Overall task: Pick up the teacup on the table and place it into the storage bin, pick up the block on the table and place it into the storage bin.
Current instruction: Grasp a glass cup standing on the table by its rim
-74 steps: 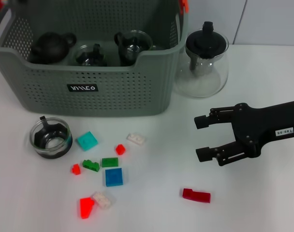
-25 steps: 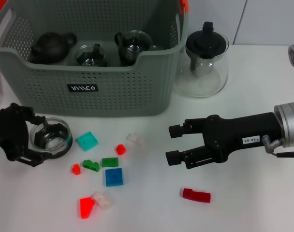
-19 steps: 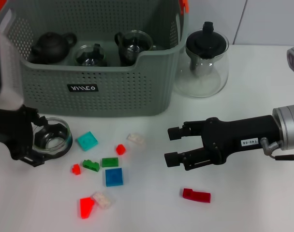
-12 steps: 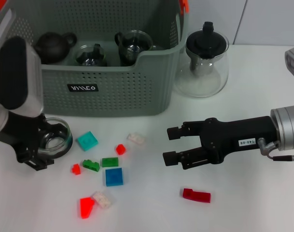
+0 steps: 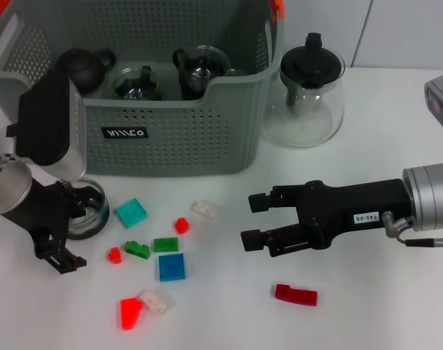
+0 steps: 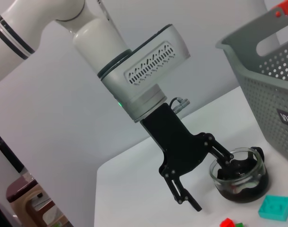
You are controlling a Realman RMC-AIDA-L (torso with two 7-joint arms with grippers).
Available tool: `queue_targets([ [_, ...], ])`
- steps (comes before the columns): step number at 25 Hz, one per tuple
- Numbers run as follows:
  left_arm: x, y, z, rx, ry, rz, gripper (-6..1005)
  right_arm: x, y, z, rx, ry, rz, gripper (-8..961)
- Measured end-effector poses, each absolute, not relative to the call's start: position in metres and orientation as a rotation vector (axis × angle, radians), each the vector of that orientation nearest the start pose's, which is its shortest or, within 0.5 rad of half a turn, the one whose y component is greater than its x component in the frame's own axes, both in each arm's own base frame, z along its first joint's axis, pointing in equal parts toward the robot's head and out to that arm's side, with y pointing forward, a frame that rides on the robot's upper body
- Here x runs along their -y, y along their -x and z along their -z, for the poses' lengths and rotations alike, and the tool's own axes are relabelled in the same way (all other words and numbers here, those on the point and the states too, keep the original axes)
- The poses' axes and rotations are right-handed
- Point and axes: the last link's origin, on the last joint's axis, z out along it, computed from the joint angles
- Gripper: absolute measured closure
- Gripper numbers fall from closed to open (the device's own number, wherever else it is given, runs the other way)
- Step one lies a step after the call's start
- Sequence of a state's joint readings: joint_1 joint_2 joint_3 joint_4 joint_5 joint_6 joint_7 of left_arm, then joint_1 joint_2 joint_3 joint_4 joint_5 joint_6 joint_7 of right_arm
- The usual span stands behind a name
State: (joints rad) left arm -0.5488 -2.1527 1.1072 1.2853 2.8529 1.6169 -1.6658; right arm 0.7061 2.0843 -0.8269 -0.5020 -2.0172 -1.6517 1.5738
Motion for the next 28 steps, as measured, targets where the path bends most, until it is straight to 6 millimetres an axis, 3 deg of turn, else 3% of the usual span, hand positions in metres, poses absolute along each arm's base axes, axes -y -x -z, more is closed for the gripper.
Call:
queue_targets([
  [22, -0.341, 0.261, -0.017, 0.250, 2.845, -0.829, 209, -0.326, -0.208, 0.043, -0.817, 3.035, -0.769, 25],
  [28, -0.341, 0.262, -0.016, 0.263, 2.844, -0.826, 389, -0.326, -0.208, 0.043, -0.800, 3.033, -0.785, 25],
])
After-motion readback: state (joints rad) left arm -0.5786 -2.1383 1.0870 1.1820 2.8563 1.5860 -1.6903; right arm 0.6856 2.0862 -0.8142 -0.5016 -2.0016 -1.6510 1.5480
